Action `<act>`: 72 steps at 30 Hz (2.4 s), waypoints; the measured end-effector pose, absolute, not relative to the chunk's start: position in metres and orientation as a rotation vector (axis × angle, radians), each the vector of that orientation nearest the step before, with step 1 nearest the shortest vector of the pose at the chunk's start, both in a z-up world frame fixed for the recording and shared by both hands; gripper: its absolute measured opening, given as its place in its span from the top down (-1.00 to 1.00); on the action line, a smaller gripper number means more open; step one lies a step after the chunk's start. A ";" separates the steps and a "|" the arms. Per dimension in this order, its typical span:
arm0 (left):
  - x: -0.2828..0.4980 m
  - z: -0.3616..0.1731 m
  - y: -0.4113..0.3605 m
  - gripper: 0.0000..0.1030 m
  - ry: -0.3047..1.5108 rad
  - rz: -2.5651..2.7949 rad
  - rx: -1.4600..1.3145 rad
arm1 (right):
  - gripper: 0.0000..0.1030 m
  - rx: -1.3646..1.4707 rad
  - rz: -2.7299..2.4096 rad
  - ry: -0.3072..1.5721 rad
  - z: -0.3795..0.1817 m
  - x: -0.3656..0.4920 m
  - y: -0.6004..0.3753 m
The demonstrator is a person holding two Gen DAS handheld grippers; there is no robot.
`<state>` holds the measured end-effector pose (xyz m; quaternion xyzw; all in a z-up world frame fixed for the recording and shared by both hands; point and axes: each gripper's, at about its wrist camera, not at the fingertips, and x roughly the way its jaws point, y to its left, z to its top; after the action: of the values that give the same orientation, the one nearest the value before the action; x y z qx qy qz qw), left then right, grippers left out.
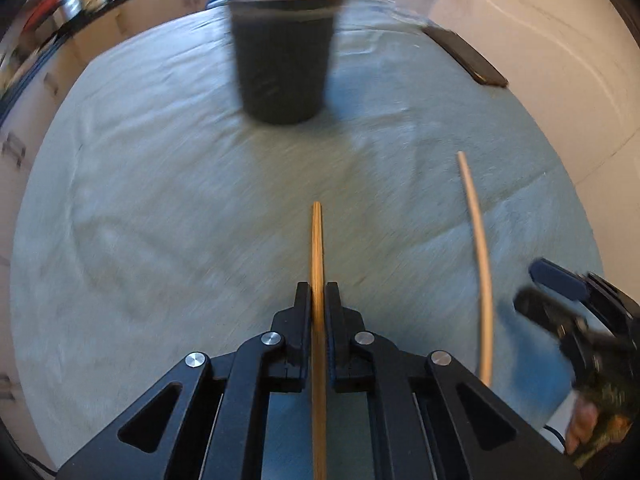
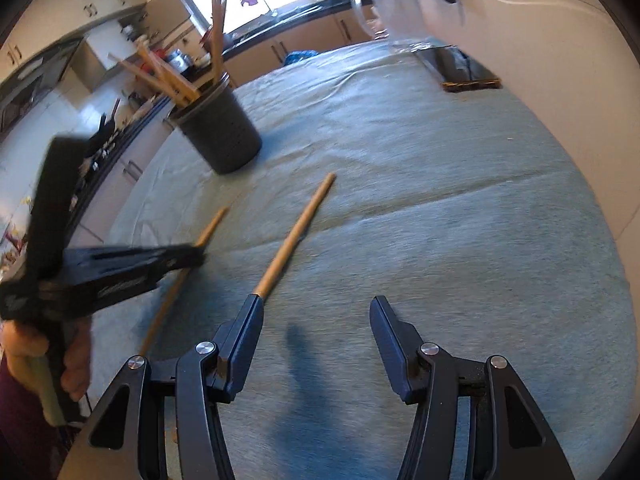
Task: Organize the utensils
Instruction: 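Close left tool on a chopstick while right tool closes on another, then lift both held chopsticks upright and carry them above the black holder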
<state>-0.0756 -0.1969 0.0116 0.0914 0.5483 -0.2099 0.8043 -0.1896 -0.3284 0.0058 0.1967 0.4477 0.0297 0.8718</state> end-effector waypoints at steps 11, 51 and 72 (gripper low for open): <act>-0.084 0.010 -0.168 0.87 1.164 -0.399 0.052 | 0.49 0.145 0.020 1.120 0.006 -0.120 -0.278; -0.136 0.125 -0.093 0.89 0.867 -0.368 -0.102 | 0.86 0.101 0.089 0.863 0.111 -0.137 -0.305; -0.182 0.193 -0.107 0.89 0.591 -0.357 -0.062 | 0.86 0.182 0.101 0.590 0.165 -0.188 -0.309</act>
<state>-0.1824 -0.1075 0.1934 -0.0305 0.2896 -0.1747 0.9406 -0.1877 -0.3092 0.1652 0.0893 0.2902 0.0495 0.9515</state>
